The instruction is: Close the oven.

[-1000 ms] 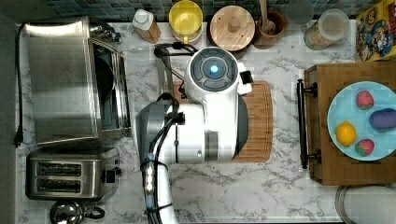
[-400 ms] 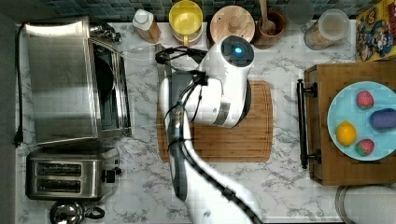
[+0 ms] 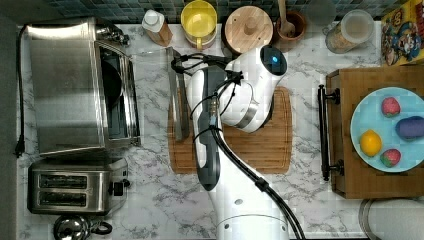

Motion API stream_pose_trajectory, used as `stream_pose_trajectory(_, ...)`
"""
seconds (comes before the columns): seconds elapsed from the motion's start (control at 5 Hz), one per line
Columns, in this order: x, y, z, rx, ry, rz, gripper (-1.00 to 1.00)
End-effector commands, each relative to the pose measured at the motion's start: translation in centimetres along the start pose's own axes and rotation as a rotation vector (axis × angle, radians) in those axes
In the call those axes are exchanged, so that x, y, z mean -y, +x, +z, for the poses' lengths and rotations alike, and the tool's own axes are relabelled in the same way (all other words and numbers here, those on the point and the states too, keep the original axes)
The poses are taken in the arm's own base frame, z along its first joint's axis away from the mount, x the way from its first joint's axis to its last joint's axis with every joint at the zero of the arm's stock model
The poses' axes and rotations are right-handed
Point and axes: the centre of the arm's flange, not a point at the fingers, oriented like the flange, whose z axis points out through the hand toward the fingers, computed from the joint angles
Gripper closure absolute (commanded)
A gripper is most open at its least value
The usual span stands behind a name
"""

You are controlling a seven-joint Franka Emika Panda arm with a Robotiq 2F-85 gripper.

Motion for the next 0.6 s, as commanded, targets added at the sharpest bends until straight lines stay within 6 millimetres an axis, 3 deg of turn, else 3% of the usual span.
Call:
stream_pose_trajectory(0.2, 3.9, 4.3, -7.0, -0.234, 0.077, -0.235, 1.0)
stream_pose_trajectory(0.6, 3.6, 6.9, -1.6, -0.151, 0.052, -0.288, 1.0)
